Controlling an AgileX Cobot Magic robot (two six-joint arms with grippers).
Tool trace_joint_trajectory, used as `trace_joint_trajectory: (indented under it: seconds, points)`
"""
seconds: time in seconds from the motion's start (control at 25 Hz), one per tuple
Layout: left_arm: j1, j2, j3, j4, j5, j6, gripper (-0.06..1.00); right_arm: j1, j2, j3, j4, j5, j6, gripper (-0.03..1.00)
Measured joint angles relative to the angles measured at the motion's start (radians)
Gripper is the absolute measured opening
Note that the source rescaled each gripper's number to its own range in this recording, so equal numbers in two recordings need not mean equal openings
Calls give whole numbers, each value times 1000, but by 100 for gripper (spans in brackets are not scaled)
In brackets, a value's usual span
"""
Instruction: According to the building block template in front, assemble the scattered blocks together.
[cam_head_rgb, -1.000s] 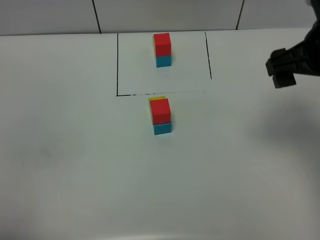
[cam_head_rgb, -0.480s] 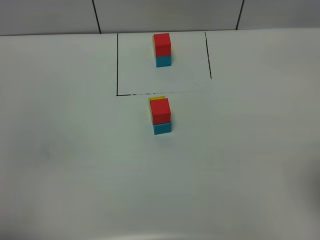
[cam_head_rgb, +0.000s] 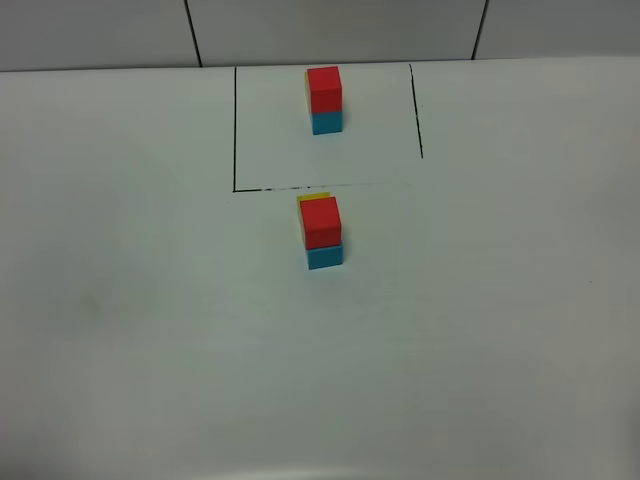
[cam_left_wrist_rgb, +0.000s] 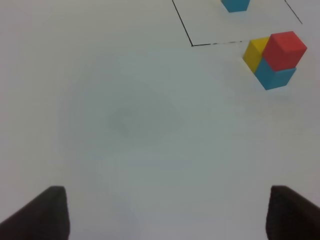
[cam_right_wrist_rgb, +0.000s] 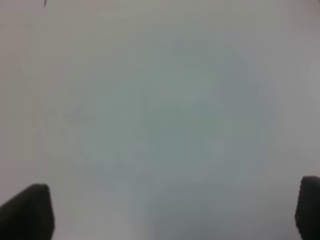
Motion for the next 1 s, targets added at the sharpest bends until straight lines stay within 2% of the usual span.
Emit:
trace_joint_trajectory:
  seconds: [0.28, 0.44, 0.8, 1.0]
  points:
    - [0, 0, 0, 0, 0, 0, 76, -40, -153, 142, 65, -66, 6, 100]
    - [0, 0, 0, 0, 0, -1, 76, -61, -238, 182, 99, -72, 5, 99]
    - [0, 0, 0, 0, 0, -1, 76, -103, -303, 185, 99, -73, 4, 89]
    - [0, 0, 0, 0, 0, -1, 76, -114, -304, 186, 101, -73, -14, 77]
